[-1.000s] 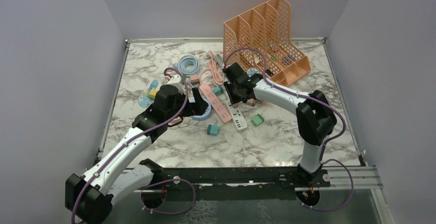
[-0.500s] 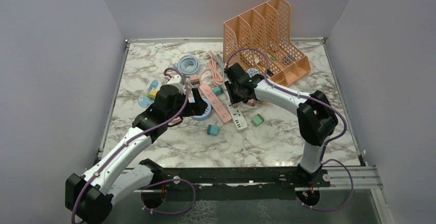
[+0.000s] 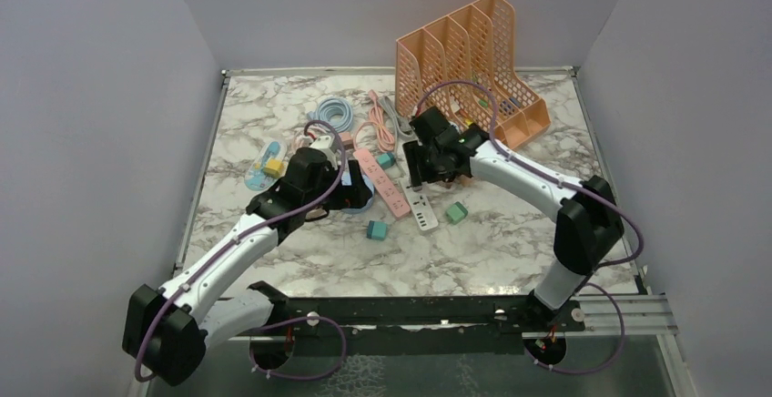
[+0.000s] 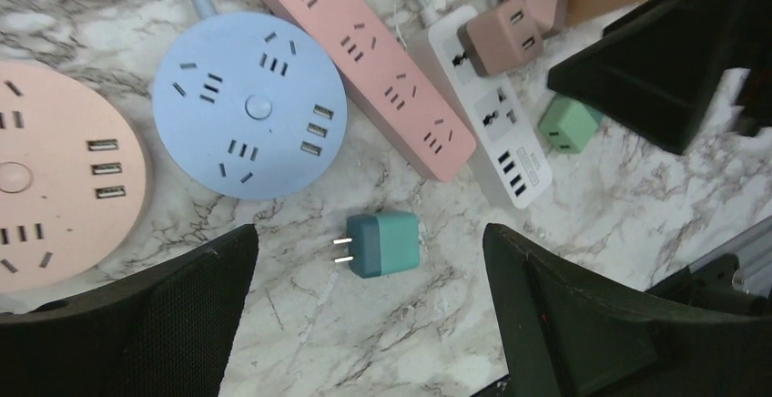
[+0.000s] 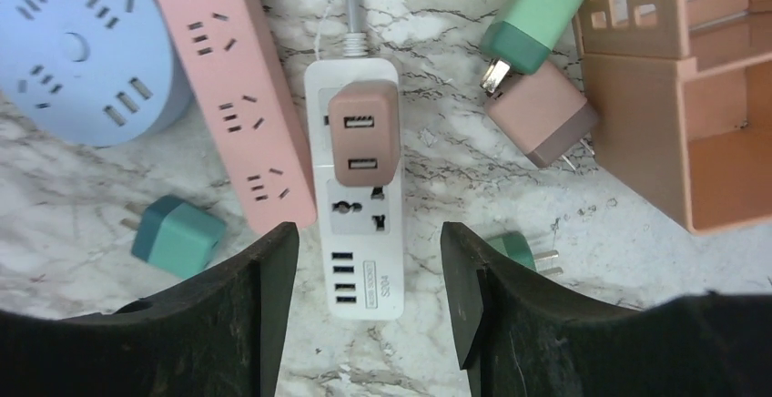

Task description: Insert the plug

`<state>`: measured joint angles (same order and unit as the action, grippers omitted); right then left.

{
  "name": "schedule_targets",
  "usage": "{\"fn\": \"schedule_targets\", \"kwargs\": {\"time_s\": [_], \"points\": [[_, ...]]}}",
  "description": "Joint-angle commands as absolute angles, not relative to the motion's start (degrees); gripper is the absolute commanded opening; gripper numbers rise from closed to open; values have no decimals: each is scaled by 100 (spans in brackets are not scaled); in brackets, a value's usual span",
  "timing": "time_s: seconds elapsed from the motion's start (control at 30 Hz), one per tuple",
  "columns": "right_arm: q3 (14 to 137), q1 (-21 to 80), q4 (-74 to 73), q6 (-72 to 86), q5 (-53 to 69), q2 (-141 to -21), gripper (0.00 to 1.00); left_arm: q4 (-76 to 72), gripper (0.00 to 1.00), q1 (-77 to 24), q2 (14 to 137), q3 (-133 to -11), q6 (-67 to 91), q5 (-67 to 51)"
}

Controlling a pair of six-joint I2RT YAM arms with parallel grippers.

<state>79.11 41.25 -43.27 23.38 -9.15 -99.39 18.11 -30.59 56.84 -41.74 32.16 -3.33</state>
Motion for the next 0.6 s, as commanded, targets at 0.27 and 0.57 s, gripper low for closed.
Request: {"fn": "schedule_targets", "kwargs": {"time_s": [0.27,0.57], "points": [[6193,4425,-3041,3104,336,-8264,55,1679,75,-3128,6633,-3938,3845,-1296],[5053,4618,-1959,3823,929,-7694,55,1216,74,-3487,7260,-3481,4325,-1005]]}}
